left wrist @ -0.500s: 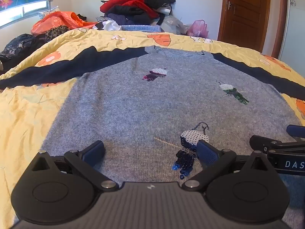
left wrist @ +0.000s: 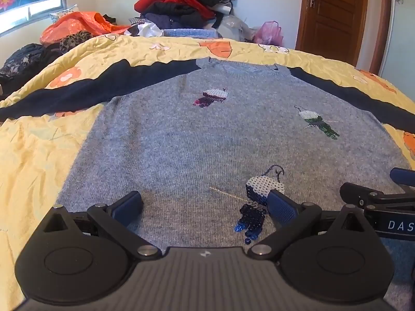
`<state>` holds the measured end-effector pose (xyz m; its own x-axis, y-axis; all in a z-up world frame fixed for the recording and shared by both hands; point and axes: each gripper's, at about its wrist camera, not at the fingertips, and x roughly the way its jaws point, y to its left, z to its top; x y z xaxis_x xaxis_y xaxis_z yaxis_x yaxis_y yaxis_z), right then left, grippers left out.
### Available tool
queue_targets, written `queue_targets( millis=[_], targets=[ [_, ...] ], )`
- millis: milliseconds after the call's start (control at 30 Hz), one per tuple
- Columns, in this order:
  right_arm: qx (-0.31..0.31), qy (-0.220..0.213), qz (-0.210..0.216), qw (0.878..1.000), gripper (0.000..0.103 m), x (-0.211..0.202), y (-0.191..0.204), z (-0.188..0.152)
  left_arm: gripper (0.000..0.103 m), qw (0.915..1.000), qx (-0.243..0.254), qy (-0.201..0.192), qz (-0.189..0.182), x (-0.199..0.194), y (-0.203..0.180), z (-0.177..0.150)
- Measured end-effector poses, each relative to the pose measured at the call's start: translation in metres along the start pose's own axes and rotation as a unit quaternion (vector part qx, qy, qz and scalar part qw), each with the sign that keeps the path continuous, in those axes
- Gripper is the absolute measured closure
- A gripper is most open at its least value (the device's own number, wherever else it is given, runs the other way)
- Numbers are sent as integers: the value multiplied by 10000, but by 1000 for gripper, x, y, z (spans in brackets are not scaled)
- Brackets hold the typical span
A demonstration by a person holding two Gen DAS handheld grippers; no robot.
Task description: Fold small clothes
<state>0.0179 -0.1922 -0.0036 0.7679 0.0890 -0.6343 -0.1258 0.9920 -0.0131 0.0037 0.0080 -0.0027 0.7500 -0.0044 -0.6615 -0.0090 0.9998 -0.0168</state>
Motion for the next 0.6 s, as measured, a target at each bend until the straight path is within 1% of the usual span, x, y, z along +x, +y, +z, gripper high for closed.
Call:
queue_targets(
  millis=[33,600],
  targets=[
    [0,1,0,10000,0,0,0,0,0,10000,15,-2,31,0,-6,2],
    [5,9,5,10000,0,0,0,0,0,10000,29,-15,48,-2,-6,1]
  ],
)
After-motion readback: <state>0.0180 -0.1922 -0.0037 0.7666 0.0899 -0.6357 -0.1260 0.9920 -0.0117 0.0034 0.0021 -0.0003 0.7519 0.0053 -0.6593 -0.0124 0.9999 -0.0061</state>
